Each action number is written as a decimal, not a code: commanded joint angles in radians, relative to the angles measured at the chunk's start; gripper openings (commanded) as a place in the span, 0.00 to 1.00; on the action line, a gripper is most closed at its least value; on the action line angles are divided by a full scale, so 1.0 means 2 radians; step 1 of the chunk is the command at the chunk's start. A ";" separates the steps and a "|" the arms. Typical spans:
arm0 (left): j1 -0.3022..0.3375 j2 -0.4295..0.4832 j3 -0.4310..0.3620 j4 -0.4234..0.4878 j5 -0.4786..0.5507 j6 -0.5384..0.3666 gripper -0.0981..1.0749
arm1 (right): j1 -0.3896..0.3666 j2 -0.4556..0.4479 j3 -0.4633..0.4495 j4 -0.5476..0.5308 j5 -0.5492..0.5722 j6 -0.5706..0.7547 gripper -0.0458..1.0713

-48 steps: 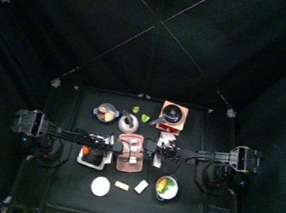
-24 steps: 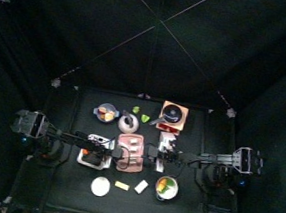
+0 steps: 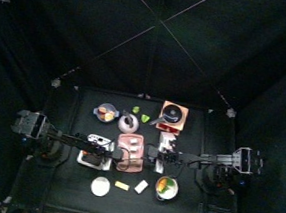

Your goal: Cut sushi roll

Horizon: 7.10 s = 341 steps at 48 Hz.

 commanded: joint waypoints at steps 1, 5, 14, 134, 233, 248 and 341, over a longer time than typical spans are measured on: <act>-0.013 0.002 0.005 0.002 0.005 -0.001 0.42 | -0.010 -0.007 -0.007 -0.002 0.000 0.002 0.31; -0.013 0.006 0.002 0.002 0.004 0.000 0.42 | -0.011 -0.003 -0.007 -0.001 -0.002 0.002 0.31; -0.011 0.005 0.005 0.002 0.004 0.000 0.42 | -0.012 0.002 -0.010 -0.003 -0.003 0.002 0.31; 0.007 0.006 0.011 0.004 -0.008 0.001 0.42 | -0.018 0.005 0.003 -0.002 -0.012 0.002 0.31; 0.004 0.033 0.013 0.004 -0.002 0.002 0.42 | -0.012 0.046 0.001 -0.001 0.001 0.002 0.31; 0.004 0.041 0.011 0.004 -0.003 0.002 0.42 | -0.006 0.055 -0.002 0.000 0.001 0.002 0.31; -0.014 -0.012 -0.015 -0.007 0.004 -0.002 0.42 | 0.038 -0.005 -0.017 0.011 0.015 0.003 0.31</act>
